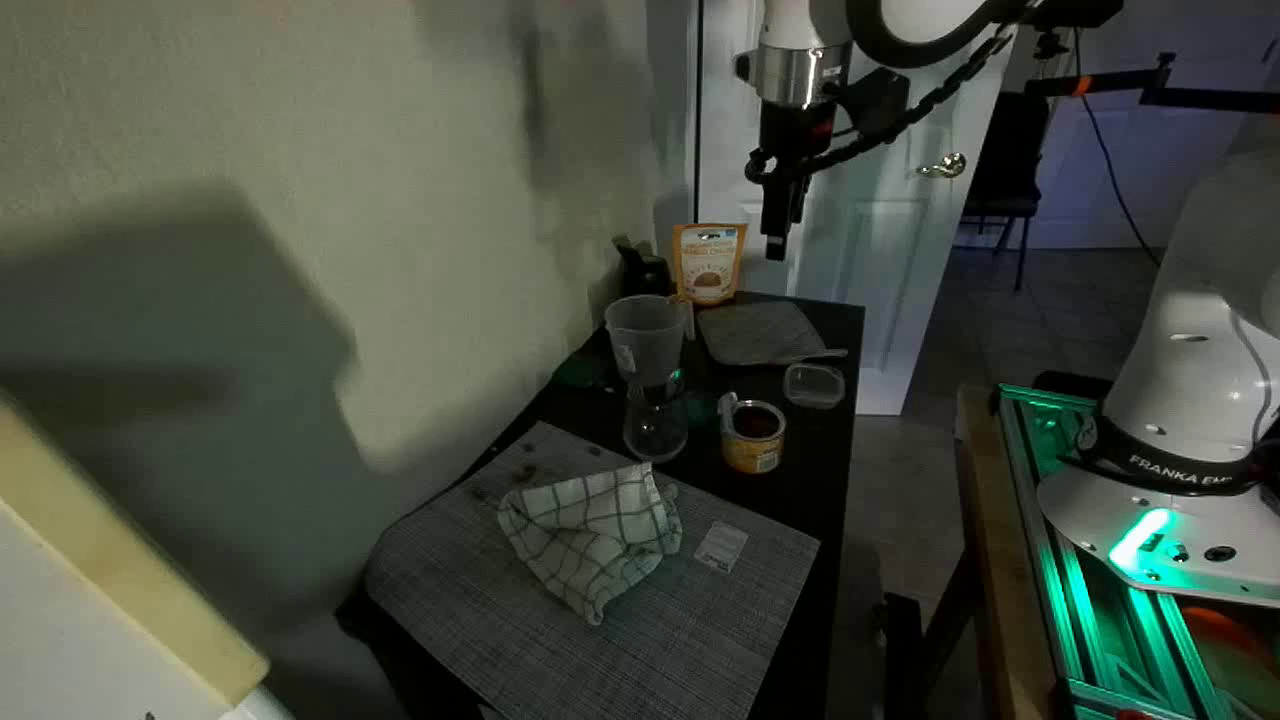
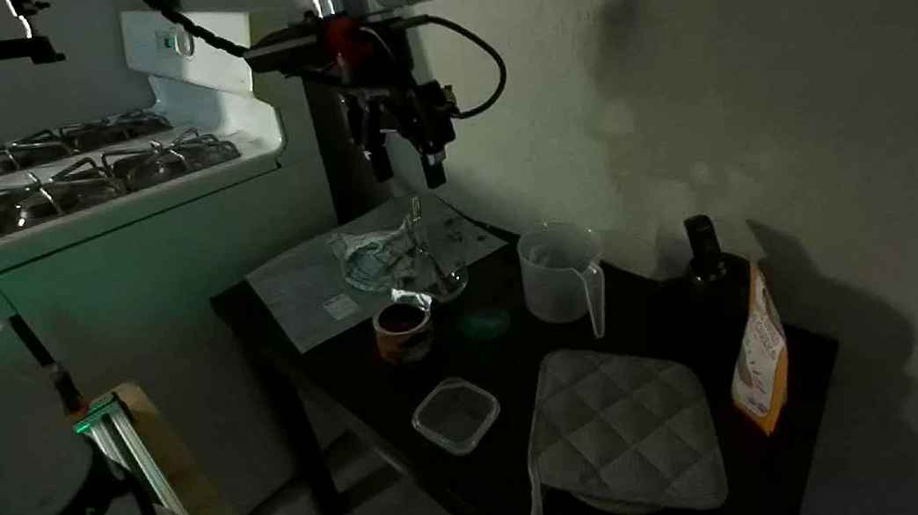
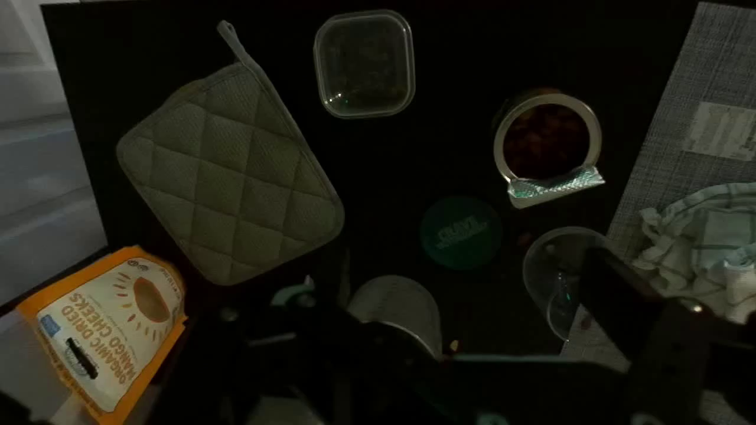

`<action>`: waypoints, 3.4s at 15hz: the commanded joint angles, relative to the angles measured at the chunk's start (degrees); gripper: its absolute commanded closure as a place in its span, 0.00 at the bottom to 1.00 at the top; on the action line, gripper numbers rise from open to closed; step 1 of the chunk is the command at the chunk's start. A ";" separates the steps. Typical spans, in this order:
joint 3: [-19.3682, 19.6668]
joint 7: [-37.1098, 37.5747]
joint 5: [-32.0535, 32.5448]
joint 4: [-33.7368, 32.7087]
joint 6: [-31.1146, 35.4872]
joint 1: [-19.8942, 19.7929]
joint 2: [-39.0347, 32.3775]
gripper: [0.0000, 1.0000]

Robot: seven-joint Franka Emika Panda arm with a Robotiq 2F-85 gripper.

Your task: Pour out the black object from the jar

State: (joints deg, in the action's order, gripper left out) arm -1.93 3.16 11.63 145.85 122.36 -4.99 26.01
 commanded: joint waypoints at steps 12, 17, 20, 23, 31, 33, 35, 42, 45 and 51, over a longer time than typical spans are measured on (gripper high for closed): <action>4.59 22.50 -0.13 -19.96 4.35 -6.20 -25.48 0.00; 8.91 26.66 -0.36 -24.08 4.23 -4.94 -29.90 0.00; 10.35 29.03 -0.51 -27.97 4.18 -4.82 -34.04 0.00; 11.37 39.65 -0.67 -30.35 2.13 -3.94 -35.96 0.00; 14.14 55.54 -2.61 -28.26 3.99 -3.42 -38.09 0.00; 14.87 56.91 -3.75 -28.34 4.10 -3.57 -38.91 0.00; 15.48 57.88 -5.36 -28.90 3.73 -3.66 -39.67 0.00; 15.47 58.52 -6.90 -31.54 1.30 -3.16 -41.36 0.00; 14.72 61.19 -11.92 -34.09 -1.16 -2.73 -43.88 0.00; 14.34 64.70 -20.01 -39.66 -0.17 -1.30 -49.51 0.00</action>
State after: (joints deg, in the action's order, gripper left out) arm 12.49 60.43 -5.42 109.39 121.04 -6.83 -20.24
